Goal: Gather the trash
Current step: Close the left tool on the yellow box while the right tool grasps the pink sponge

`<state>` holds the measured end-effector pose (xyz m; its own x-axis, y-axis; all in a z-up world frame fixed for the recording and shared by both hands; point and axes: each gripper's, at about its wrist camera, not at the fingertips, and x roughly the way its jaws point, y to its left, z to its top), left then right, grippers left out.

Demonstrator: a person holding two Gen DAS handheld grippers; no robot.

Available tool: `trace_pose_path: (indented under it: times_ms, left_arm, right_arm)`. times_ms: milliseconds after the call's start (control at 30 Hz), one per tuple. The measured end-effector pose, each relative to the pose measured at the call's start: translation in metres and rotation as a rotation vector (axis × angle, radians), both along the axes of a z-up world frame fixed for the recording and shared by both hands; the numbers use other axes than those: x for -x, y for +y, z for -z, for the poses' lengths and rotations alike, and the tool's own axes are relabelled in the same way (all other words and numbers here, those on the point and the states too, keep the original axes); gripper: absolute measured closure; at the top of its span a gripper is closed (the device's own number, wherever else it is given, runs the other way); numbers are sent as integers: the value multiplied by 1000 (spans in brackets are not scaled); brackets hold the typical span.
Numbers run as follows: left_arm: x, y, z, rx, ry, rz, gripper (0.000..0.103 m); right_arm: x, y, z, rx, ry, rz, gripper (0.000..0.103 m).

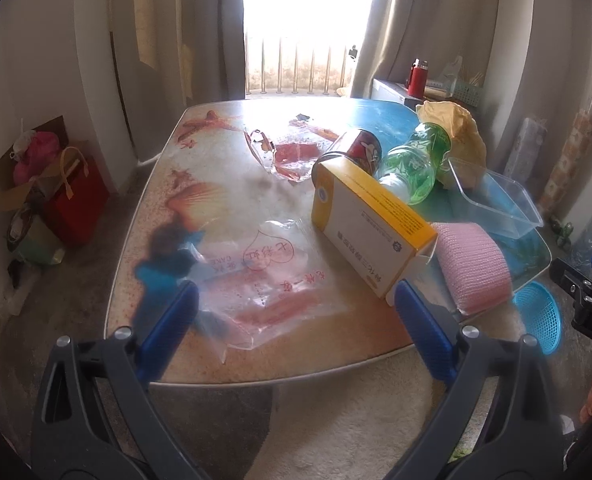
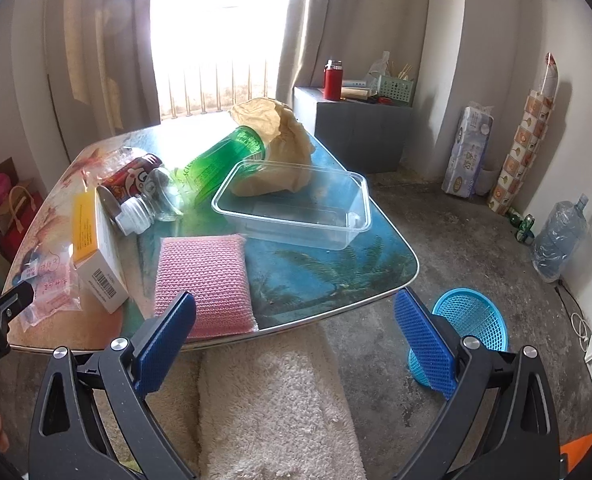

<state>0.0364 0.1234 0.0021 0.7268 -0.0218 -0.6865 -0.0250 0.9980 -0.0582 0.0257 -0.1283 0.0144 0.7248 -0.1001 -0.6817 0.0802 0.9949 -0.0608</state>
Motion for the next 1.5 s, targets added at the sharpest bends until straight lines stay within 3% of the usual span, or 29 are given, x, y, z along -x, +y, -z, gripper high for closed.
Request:
trace_pose_path:
  times_ms: [233, 500, 833, 1100, 1333, 1500]
  left_arm:
    - [-11, 31, 1, 156, -47, 111, 9]
    - [-27, 46, 6, 261, -7, 183, 9]
    - [-65, 23, -15, 384, -6, 309, 9]
    - [-93, -21, 0, 317, 78, 358, 9]
    - [-106, -34, 7, 159, 76, 296, 10]
    - [-116, -42, 17, 95, 138, 260, 33]
  right_arm:
    - [-16, 27, 10, 14, 50, -70, 6]
    - [-37, 34, 13, -15, 75, -73, 6]
    - [-55, 31, 19, -96, 145, -71, 6]
    - [-69, 35, 33, -105, 190, -91, 6]
    - [-83, 39, 51, -91, 260, -105, 6]
    - [-85, 41, 55, -92, 261, -126, 6]
